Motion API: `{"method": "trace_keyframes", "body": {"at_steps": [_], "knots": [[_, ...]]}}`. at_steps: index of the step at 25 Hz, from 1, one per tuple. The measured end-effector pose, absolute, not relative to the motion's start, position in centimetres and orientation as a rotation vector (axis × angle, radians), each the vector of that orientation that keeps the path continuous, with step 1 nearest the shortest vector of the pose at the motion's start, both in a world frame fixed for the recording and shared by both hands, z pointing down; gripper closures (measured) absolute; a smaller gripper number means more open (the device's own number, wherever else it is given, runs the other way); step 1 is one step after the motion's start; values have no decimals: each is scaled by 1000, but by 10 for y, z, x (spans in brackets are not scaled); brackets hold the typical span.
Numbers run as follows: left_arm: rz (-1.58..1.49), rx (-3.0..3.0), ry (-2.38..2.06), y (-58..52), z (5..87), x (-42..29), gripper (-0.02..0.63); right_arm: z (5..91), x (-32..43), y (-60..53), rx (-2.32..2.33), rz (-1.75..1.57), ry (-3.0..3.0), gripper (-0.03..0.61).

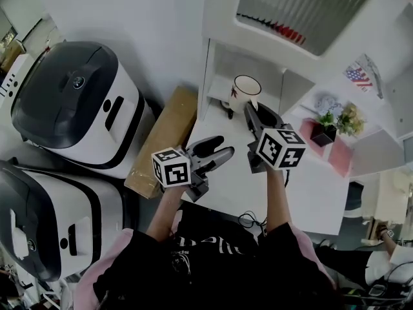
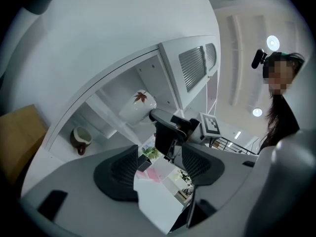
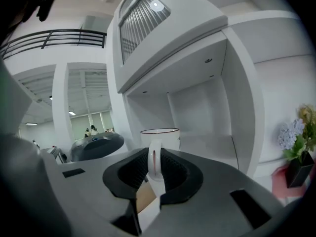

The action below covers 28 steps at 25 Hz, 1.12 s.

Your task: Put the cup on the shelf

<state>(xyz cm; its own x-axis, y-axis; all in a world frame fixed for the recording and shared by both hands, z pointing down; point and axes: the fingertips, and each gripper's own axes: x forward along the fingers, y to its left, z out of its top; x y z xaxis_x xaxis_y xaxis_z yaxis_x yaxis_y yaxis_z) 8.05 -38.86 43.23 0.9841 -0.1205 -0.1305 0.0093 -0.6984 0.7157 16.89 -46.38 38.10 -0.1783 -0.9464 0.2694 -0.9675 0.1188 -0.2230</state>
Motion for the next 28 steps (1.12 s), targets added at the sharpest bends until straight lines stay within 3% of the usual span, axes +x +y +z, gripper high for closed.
{"method": "trace_keyframes", "body": {"at_steps": [28], "knots": [[-119,2400,-120,-404,452,58,382,422,187,-574,1953,427,-2085,489]]}}
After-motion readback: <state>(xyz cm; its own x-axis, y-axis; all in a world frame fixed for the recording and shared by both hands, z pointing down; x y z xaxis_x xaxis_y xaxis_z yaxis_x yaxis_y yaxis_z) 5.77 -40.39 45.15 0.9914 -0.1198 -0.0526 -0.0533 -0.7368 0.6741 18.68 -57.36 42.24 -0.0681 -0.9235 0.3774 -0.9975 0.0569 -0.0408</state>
